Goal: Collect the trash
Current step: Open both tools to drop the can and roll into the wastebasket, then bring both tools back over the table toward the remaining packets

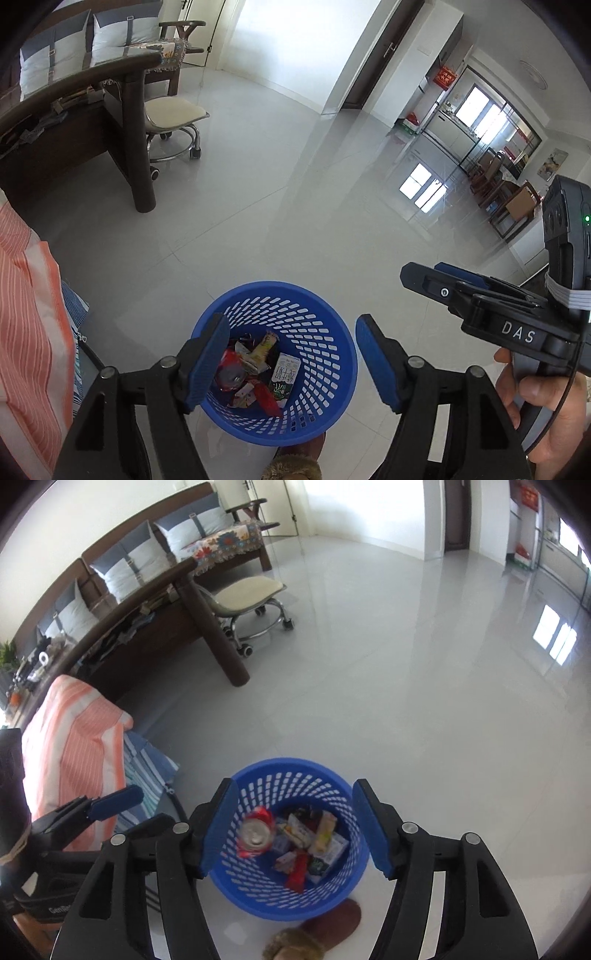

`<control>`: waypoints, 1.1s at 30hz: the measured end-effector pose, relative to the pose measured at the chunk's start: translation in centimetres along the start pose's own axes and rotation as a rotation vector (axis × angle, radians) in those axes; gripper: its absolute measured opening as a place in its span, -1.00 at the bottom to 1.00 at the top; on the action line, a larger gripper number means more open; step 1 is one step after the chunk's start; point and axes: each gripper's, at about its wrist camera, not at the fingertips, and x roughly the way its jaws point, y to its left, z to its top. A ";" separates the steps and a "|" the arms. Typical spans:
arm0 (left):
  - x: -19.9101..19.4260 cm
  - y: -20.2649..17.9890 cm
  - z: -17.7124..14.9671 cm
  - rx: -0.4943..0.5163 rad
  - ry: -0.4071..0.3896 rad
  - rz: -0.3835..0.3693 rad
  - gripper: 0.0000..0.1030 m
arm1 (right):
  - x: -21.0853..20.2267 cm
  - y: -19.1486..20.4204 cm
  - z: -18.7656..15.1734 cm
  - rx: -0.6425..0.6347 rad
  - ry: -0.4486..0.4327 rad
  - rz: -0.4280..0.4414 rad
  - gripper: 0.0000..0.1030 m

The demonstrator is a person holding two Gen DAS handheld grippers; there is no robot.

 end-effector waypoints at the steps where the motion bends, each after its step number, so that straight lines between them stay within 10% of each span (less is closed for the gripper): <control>1: -0.4 0.1 0.2 0.004 -0.015 0.008 0.41 | -0.4 0.0 0.0 0.001 -0.018 -0.013 0.43; 7: -6.4 0.3 -2.1 0.073 -0.119 0.037 0.41 | -2.3 1.6 0.3 -0.058 -0.132 -0.146 0.93; 14: -14.5 4.9 -8.3 0.015 -0.077 0.026 0.43 | -3.9 6.3 0.6 -0.181 -0.223 -0.197 0.94; 17: -18.7 7.5 -11.0 0.002 -0.137 0.116 0.74 | -4.6 9.8 0.2 -0.244 -0.258 -0.183 0.94; 23: -25.9 14.3 -15.2 -0.042 -0.165 0.198 0.74 | -5.4 20.0 -2.6 -0.294 -0.281 0.007 0.96; 33: -34.8 31.3 -20.4 -0.236 -0.166 0.504 0.74 | -1.6 42.1 -11.9 -0.592 -0.077 0.333 0.96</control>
